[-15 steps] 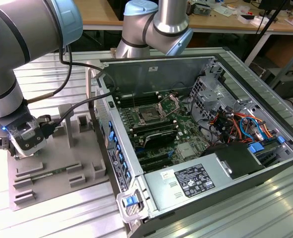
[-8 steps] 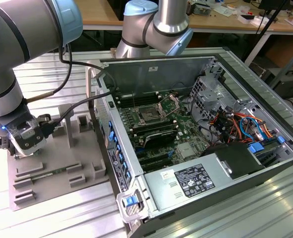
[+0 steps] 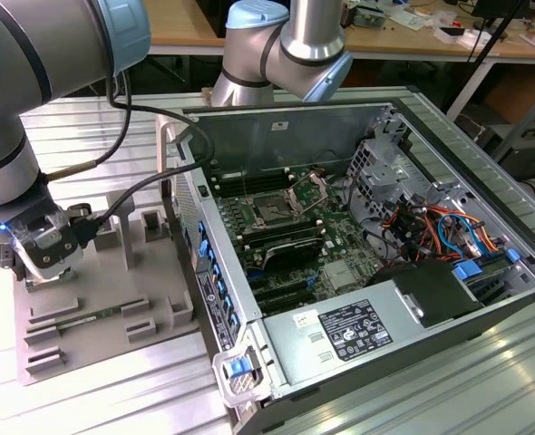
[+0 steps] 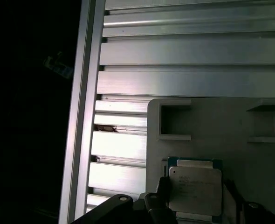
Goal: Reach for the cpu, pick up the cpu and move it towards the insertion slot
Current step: 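Pick up the cpu and move it towards the insertion slot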
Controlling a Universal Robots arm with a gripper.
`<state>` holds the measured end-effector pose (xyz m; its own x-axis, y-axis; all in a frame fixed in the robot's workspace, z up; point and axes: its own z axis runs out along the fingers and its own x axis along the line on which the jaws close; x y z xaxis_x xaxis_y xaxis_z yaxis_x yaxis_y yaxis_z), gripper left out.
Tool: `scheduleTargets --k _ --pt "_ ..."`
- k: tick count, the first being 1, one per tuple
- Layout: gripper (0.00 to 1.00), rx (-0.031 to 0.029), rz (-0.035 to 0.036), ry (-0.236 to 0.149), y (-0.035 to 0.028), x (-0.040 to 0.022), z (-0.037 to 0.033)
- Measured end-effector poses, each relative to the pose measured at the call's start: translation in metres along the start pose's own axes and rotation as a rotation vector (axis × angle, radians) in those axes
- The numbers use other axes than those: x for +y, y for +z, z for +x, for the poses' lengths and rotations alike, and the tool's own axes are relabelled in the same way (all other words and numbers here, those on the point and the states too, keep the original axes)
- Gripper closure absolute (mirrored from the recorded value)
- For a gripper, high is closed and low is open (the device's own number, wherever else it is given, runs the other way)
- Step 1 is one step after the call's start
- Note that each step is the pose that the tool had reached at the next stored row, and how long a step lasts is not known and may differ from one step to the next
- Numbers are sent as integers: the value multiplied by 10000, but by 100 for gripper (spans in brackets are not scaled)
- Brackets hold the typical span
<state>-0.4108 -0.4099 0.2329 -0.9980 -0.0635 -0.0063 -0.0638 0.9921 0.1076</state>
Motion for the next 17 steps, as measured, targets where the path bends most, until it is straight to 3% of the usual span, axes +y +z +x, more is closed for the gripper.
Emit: scheduleTargets --k 6,17 --pt "46 -2 -19 0 -85 9 -1" --pt "46 -5 -73 0 -151 16 -1"
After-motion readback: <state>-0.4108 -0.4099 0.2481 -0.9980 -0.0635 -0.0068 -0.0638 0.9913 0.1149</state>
